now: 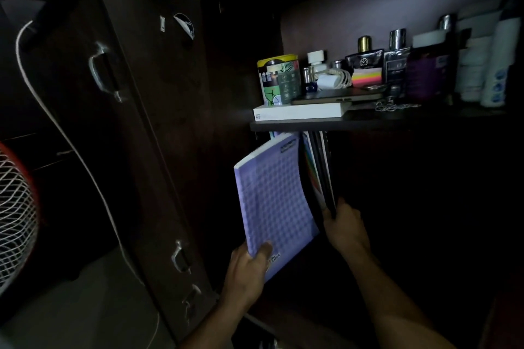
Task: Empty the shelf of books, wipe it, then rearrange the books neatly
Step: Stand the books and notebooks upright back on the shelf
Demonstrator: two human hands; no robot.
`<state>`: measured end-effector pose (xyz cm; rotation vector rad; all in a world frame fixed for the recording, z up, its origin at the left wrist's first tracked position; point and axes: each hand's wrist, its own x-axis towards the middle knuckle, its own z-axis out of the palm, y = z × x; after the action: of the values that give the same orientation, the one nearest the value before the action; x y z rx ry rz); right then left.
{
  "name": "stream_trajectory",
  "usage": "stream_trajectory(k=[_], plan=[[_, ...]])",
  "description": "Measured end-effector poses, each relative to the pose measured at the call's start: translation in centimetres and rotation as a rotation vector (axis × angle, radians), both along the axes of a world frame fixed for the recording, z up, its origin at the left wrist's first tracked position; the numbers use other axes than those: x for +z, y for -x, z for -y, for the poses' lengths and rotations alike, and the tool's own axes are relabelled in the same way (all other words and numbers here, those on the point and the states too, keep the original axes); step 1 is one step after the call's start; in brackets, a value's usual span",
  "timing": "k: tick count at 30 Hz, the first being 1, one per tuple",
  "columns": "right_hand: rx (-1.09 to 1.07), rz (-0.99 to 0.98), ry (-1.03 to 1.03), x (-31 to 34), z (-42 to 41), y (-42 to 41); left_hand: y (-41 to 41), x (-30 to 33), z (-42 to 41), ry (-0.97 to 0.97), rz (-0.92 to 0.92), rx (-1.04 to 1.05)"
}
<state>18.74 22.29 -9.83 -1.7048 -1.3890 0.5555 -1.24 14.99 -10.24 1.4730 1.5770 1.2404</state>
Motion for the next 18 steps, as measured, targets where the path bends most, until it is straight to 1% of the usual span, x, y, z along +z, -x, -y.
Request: stream_trajectory(k=[3,6,8,10,12,13,15,18], plan=[[-0.002,-0.006,-0.033,-0.2,1.3,-0.5,0.1,0.0,-0.3,0.017,-0.015,0.041],[0.019,-0.026,-0.065,-0.4,1.3,-0.8,-0.2,-0.3,-0.1,-0.041,-0.161,0.026],[0.025,-0.029,-0.078,-0.4,1.3,-0.6,-0.4,-0.7,-0.2,-0.051,-0.219,0.000],[0.001,0.038,-0.091,-0.5,1.2,-0.5,-1.0,-0.9,-0.6,-0.089,-0.230,-0.015],[-0.055,0.150,-0.081,-0.6,0.9,-0.5,-2.2,-1.1,-0.7,-0.142,-0.249,-0.006],[-0.066,0.161,-0.080,-0.6,0.8,-0.3,-2.8,-1.1,-0.7,-0.180,-0.267,0.000],[-0.043,0.105,-0.091,-0.6,0.7,0.0,-4.0,-1.3,-1.0,-0.233,-0.282,-0.010],[-0.015,0.069,-0.114,-0.6,0.6,0.5,-5.2,-1.1,-2.5,-0.225,-0.259,-0.003]])
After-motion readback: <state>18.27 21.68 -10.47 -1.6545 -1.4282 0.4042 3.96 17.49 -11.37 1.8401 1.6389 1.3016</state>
